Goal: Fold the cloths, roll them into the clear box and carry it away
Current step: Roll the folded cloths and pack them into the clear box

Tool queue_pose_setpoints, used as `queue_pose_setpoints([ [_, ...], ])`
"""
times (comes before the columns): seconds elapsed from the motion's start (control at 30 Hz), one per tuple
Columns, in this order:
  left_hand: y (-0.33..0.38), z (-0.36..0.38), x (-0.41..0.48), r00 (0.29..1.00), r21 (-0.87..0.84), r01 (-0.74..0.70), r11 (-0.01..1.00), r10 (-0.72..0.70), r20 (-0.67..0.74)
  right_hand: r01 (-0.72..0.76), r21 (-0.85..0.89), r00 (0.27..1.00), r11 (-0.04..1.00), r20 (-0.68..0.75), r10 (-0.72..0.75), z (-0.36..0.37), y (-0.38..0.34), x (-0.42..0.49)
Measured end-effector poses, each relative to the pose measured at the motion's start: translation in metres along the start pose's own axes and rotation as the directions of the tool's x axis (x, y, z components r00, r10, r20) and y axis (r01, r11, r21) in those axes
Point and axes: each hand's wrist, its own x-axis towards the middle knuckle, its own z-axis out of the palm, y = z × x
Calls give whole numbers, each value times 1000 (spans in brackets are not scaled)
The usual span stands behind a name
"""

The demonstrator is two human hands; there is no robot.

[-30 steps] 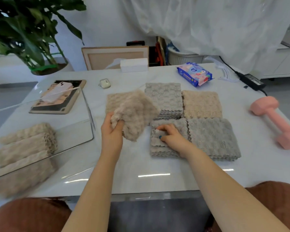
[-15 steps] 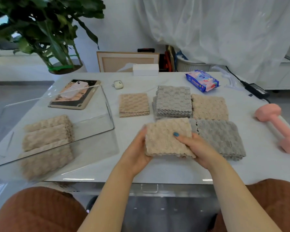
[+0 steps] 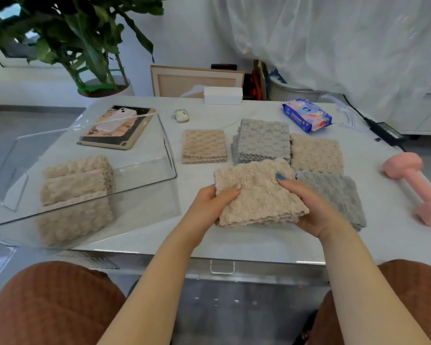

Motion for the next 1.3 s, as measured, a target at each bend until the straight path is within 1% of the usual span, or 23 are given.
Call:
queue_pose_setpoints([
  [0.03, 0, 0, 0, 998, 16, -42, 999, 43, -39, 2, -21, 1000, 1000, -10, -2, 1, -3, -1],
  [0.1, 1, 0, 1, 990, -44, -104, 994, 99, -98, 31, -42, 999, 999, -14, -31, 1, -6, 0],
  [0.2, 6, 1, 0, 981, -157, -175, 972, 158, -113, 107, -6, 994, 994, -26, -108, 6, -6, 1],
  [0.27, 7, 4, -1, 983, -264, -176, 949, 153, -105, 161, 44, 987, 986, -23, -160, 7, -4, 3],
  [0.33, 7, 5, -1, 988, -390, -146, 909, 115, -103, 192, 116, 980, 975, 25, -196, 9, -3, 1],
  [0.4, 9, 4, -2, 994, -497, -111, 861, 89, -67, 205, 211, 972, 956, 74, -224, 6, -1, -3],
  [0.43, 10, 4, -3, 995, -516, -101, 851, 100, -30, 206, 256, 966, 944, 102, -239, 4, -2, -4],
  [0.5, 15, 0, -7, 985, -473, -108, 874, 159, 68, 178, 319, 945, 931, 208, -252, -2, -9, -5],
  [0.57, 25, -8, -10, 957, -374, -161, 913, 237, 166, 136, 306, 919, 942, 316, -235, -3, -19, -1],
  [0.63, 39, -24, -16, 939, -299, -200, 933, 270, 214, 89, 176, 931, 980, 335, -145, 10, -34, 1],
  [0.7, 55, -49, -25, 935, -213, -221, 952, 269, 231, 109, -56, 953, 992, 288, -88, 32, -49, 5],
  [0.73, 63, -64, -29, 936, -178, -224, 958, 262, 236, 147, -179, 957, 973, 274, -94, 44, -55, 7],
  [0.77, 72, -80, -34, 937, -144, -229, 963, 258, 236, 198, -295, 948, 935, 300, -106, 59, -61, 13],
  [0.83, 93, -120, -46, 950, -31, -246, 969, 247, 189, 308, -454, 902, 836, 419, -105, 95, -66, 32],
  [0.9, 111, -162, -54, 980, 196, -197, 961, 189, 58, 381, -535, 876, 754, 471, -109, 139, -67, 55],
  [0.93, 117, -182, -55, 986, 349, -139, 927, 161, -33, 399, -550, 872, 734, 474, -119, 161, -64, 69],
  [0.97, 121, -201, -53, 985, 497, -68, 865, 136, -103, 404, -559, 872, 725, 474, -121, 179, -59, 84],
  [1.0, 122, -225, -53, 982, 617, 13, 787, 106, -156, 404, -573, 868, 713, 487, -100, 203, -51, 102],
  [1.03, 121, -240, -48, 986, 703, 88, 705, 39, -163, 394, -607, 869, 690, 490, -64, 216, -42, 116],
  [1.1, 112, -274, -44, 974, 785, 219, 579, -177, -141, 355, -701, 855, 619, 510, 88, 246, -16, 142],
  [1.17, 97, -299, -38, 911, 833, 314, 455, -393, -128, 292, -815, 812, 501, 488, 320, 267, 11, 159],
  [1.23, 81, -310, -30, 837, 868, 369, 331, -524, -157, 248, -898, 759, 363, 413, 504, 281, 36, 171],
  [1.3, 66, -312, -21, 776, 900, 381, 211, -602, -188, 220, -944, 729, 246, 327, 602, 291, 50, 178],
])
